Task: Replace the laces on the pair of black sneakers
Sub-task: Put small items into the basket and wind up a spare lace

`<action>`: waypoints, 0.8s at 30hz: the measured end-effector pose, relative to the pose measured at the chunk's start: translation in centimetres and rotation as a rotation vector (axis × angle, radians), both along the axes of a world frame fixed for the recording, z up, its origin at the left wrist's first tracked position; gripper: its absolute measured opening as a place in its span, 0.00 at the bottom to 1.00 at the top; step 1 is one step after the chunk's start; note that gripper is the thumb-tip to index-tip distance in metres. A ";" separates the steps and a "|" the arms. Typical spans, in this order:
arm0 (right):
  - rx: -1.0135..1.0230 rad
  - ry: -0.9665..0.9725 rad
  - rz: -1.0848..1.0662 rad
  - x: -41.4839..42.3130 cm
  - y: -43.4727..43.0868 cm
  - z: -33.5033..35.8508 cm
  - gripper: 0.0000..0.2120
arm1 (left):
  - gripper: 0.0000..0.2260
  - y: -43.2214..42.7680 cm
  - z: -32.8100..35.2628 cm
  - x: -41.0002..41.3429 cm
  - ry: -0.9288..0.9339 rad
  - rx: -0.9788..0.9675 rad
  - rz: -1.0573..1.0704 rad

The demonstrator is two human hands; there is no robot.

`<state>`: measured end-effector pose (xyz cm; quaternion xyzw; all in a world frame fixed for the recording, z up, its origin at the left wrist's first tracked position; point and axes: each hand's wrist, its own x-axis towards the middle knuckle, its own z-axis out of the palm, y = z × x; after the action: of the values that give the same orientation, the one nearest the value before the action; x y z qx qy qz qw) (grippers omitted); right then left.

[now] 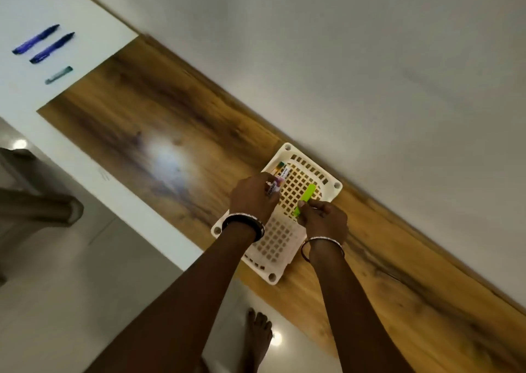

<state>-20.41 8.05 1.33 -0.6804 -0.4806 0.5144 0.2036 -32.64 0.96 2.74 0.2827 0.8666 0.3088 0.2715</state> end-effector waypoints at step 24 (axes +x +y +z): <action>0.009 -0.251 0.313 -3.2 5.9 -5.2 0.07 | 0.13 7.4 -4.6 0.9 0.237 -0.238 0.064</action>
<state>-23.60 13.99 -3.89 -0.6552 -0.6045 0.4489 0.0625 -31.73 8.40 -1.82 0.2555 0.9315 0.1769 0.1889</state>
